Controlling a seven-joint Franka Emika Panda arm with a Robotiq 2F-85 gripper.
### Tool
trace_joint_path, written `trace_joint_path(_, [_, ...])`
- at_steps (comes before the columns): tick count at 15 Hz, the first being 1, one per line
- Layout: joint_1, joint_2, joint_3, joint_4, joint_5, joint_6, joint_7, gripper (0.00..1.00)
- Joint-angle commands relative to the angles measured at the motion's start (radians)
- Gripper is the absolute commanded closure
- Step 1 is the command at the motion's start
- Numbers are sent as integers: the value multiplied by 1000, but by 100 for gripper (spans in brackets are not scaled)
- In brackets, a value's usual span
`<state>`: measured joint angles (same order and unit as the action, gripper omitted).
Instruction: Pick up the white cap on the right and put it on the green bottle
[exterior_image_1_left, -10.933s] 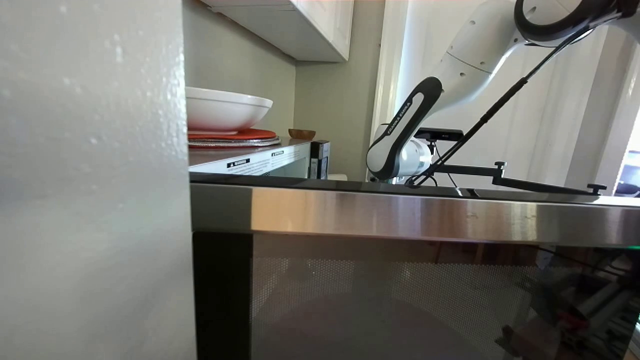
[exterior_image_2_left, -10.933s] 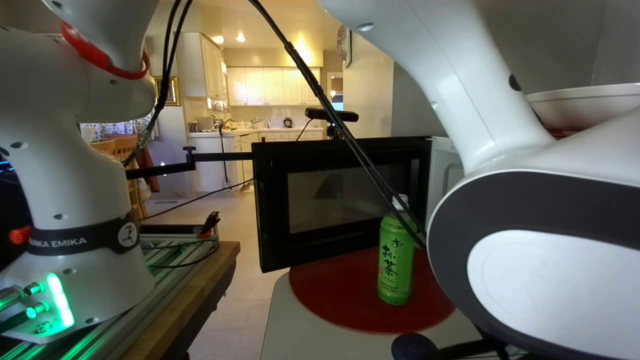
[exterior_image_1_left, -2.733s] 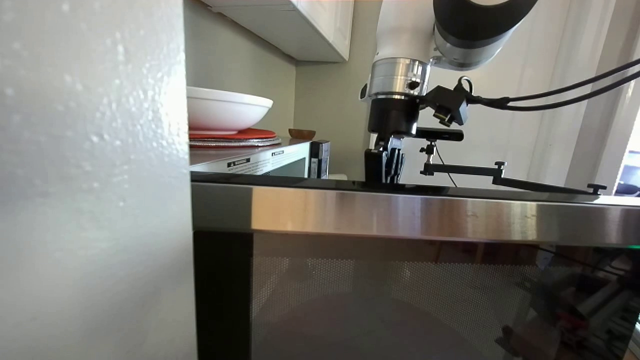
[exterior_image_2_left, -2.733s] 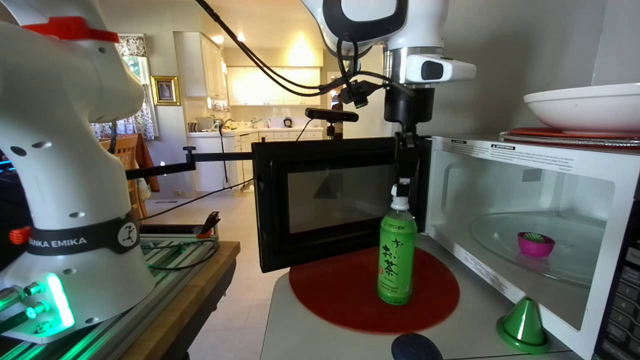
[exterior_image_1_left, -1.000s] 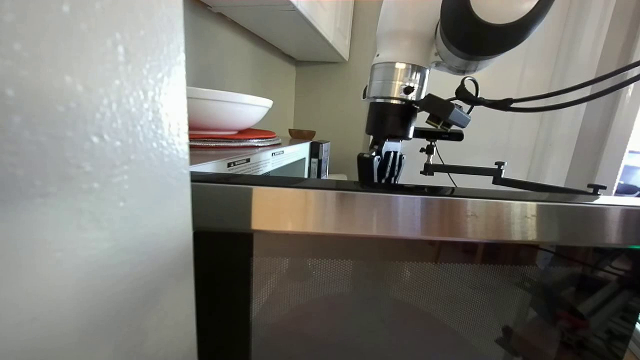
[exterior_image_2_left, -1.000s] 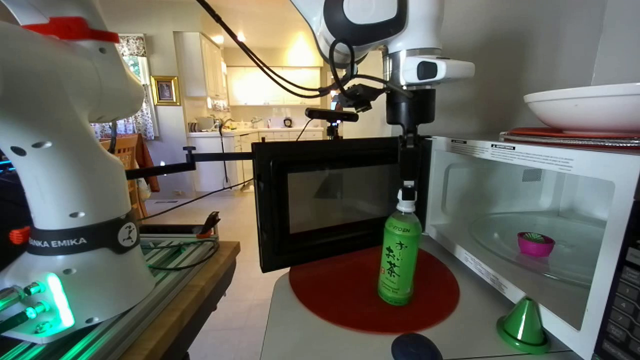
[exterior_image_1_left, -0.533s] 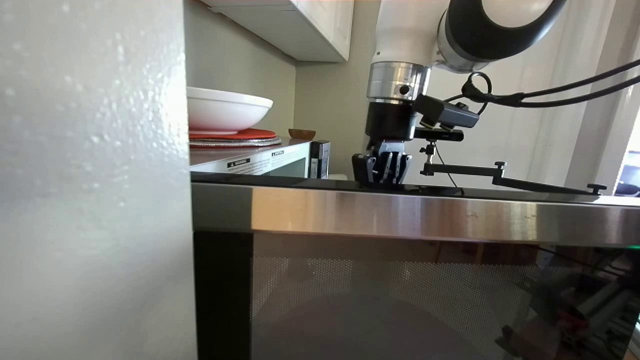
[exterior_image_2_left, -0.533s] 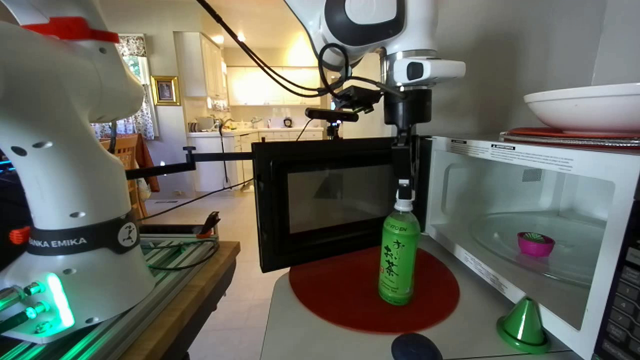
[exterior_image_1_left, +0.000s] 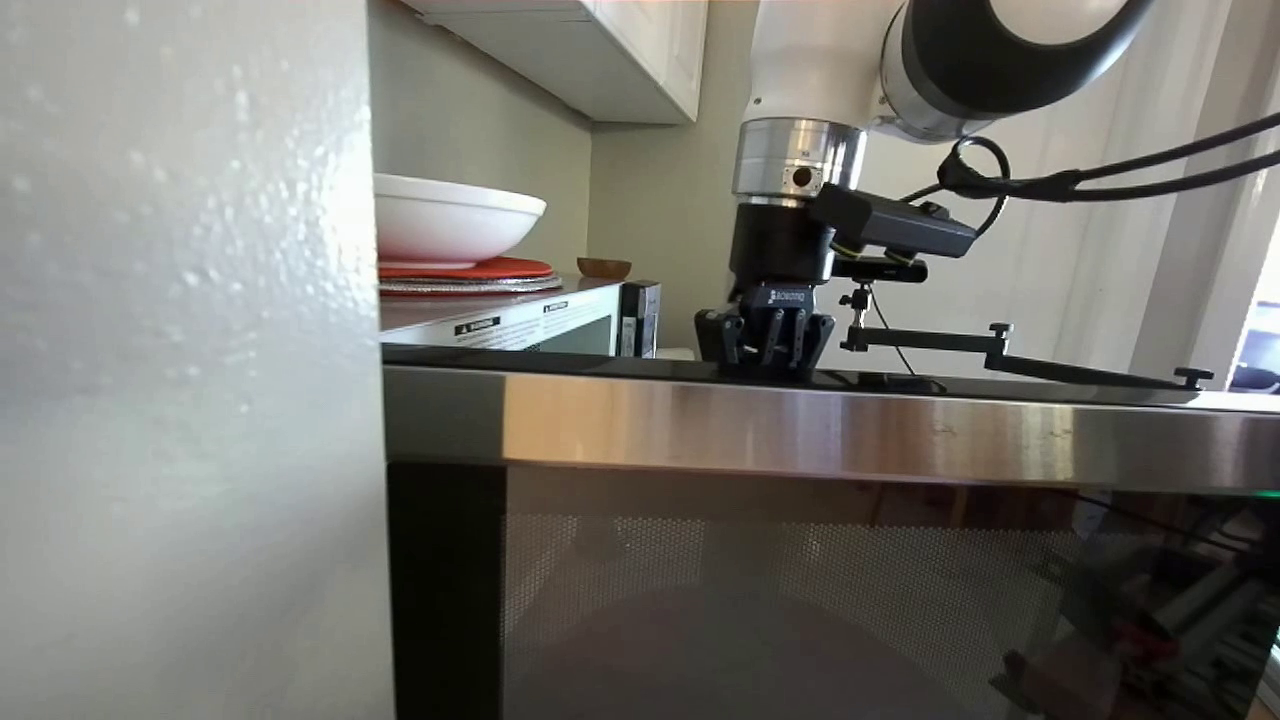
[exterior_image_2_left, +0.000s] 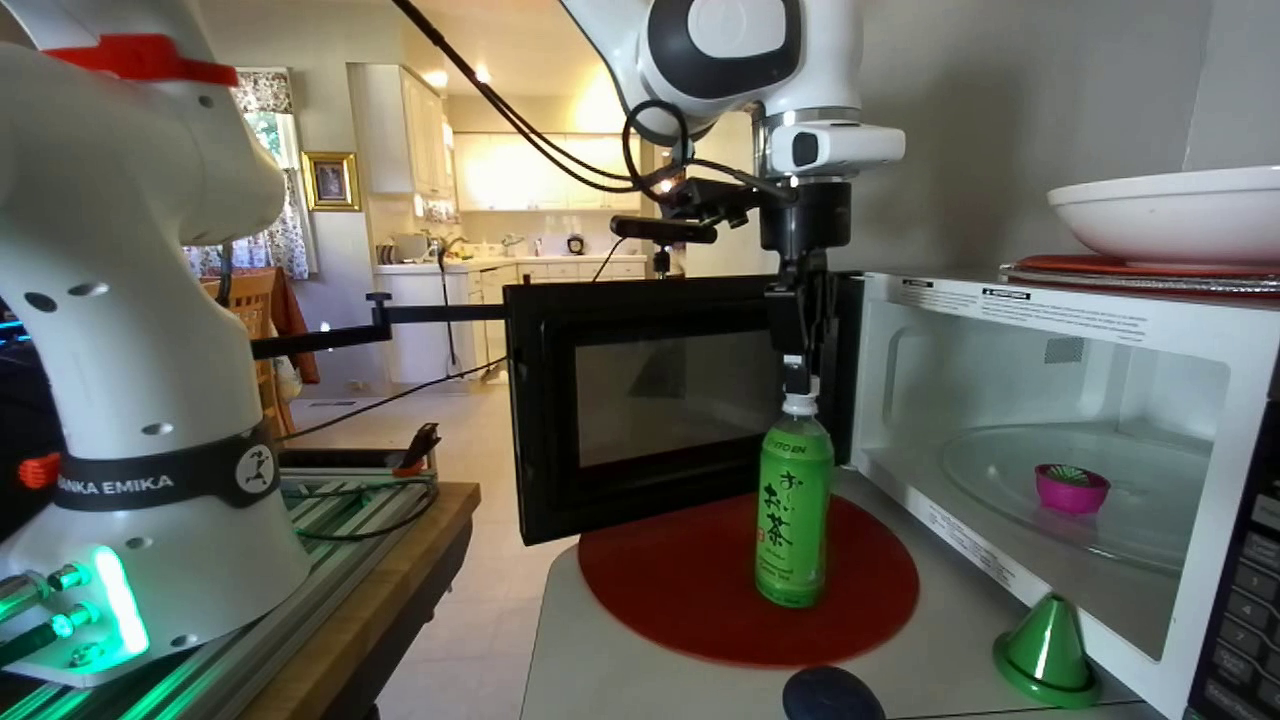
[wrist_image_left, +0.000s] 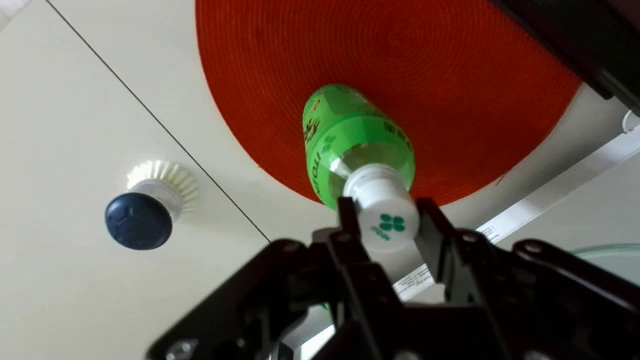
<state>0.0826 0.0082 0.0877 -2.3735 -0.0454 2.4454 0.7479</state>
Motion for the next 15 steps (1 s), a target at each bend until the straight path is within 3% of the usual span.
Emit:
trace_joint_path(1, [0,8,-5,-3,-31,-18,129,92])
trace_joint_path(9, [-2,20,-8,23,-81,-112,365,92])
trace_joint_path(15, [4,37,1,26,-57,-81,387,92])
